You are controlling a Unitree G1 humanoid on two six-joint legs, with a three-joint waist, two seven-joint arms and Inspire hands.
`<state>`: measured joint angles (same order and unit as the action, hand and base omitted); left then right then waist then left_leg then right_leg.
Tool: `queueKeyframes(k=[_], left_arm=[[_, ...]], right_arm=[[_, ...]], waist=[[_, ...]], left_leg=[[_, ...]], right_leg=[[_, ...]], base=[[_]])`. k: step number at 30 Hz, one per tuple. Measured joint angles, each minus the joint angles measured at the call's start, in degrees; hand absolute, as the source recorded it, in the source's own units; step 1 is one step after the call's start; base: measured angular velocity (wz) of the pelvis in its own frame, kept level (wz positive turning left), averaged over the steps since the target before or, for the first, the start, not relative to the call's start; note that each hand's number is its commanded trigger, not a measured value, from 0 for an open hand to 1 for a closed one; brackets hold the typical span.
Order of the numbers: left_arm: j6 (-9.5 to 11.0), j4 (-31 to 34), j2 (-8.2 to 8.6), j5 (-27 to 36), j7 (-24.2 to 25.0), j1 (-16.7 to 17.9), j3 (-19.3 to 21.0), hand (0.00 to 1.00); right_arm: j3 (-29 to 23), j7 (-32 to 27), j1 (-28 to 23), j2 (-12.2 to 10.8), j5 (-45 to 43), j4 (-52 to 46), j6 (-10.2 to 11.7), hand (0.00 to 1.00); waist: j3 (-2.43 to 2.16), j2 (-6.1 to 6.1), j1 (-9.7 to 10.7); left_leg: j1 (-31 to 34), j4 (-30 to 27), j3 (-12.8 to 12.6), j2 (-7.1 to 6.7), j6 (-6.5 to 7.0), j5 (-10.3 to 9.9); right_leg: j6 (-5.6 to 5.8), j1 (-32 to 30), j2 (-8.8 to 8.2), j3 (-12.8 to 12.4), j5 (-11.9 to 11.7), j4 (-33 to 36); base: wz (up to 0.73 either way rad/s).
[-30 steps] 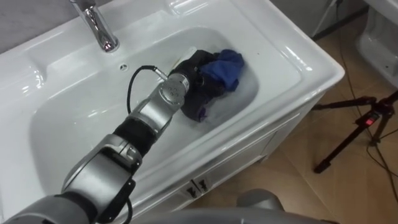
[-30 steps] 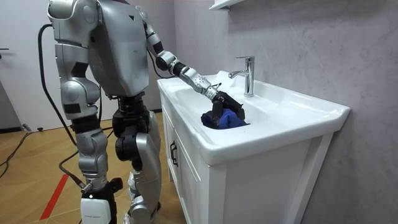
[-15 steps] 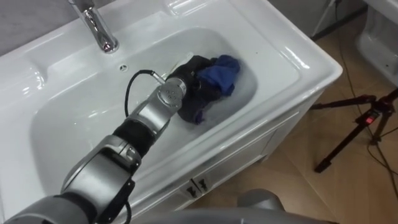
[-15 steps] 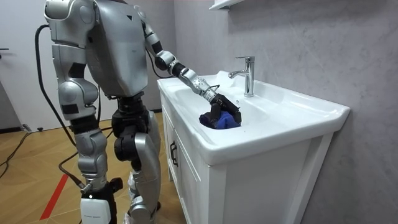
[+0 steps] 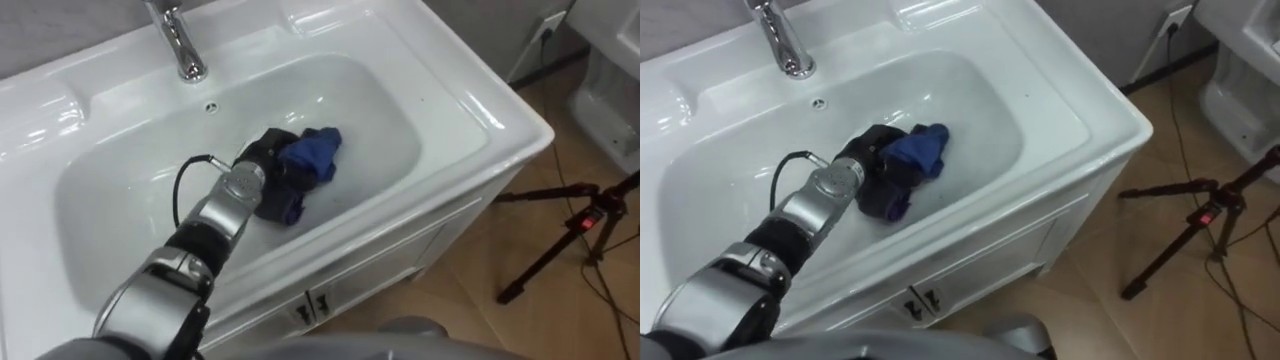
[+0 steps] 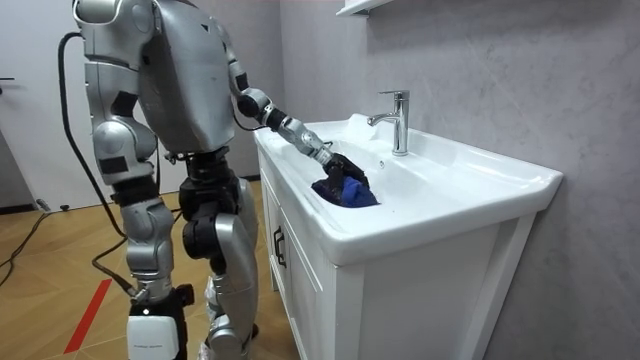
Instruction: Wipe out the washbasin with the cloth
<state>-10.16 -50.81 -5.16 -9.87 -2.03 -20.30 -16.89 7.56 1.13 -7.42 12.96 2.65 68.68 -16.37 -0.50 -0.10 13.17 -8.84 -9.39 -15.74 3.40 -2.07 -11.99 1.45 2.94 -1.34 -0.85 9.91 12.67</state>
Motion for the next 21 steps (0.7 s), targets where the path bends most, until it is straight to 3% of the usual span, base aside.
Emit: queueKeyframes(k=[2, 5, 9, 14, 21], left_arm=[[0.9, -0.3, -0.34, -1.2, -0.2, 1.5, 1.5, 1.00], [1.4, -0.1, -1.20, -2.8, -0.5, 3.7, 4.1, 1.00], [2.1, 0.0, -1.59, -11.2, -2.8, 5.5, 10.1, 1.00], [3.5, 0.5, -2.49, -13.6, -4.9, 6.5, 10.3, 1.00], [4.5, 5.5, -2.53, -19.7, -11.3, 12.0, 10.8, 1.00]], right_arm=[[-0.2, 0.0, -0.9, 0.0, -0.2, -0.6, 0.1, 0.00], [-2.4, 0.0, -1.9, 0.0, -0.6, -2.3, 0.1, 0.00], [-3.4, -0.1, -1.8, -0.6, -1.0, -2.3, 0.5, 0.00], [-3.9, -0.8, -1.7, -0.5, -1.0, -2.3, 1.3, 0.00], [-6.4, -1.3, -1.2, -0.6, -3.2, -2.3, 2.2, 0.00]], waist=[[0.21, -0.02, -1.1], [0.22, 1.36, -2.2], [0.26, 1.78, -4.2], [0.24, 1.76, -5.6], [0.13, 1.95, -5.9]], left_leg=[[-0.8, 0.0, 0.0, 0.08, 0.00, 0.0], [-1.6, 0.3, 0.0, 0.11, 0.00, 0.0], [-1.7, 0.7, 0.8, 0.27, 0.02, 0.0], [-1.2, 0.6, 2.0, 0.36, 0.05, -0.1], [-1.6, 0.6, 2.7, 0.40, 0.04, 0.0]], right_leg=[[0.01, 0.9, 0.07, 0.0, 0.0, -0.1], [-0.01, 1.6, 0.16, -0.1, 0.0, -0.1], [-0.15, 1.0, 0.35, 0.5, 0.4, 0.2], [-0.32, 1.0, 0.41, 1.4, 0.3, 0.1], [-0.52, 2.0, 0.42, 1.8, 0.2, -0.2]], base=[[0.02], [0.00], [0.09], [0.09], [0.00]])
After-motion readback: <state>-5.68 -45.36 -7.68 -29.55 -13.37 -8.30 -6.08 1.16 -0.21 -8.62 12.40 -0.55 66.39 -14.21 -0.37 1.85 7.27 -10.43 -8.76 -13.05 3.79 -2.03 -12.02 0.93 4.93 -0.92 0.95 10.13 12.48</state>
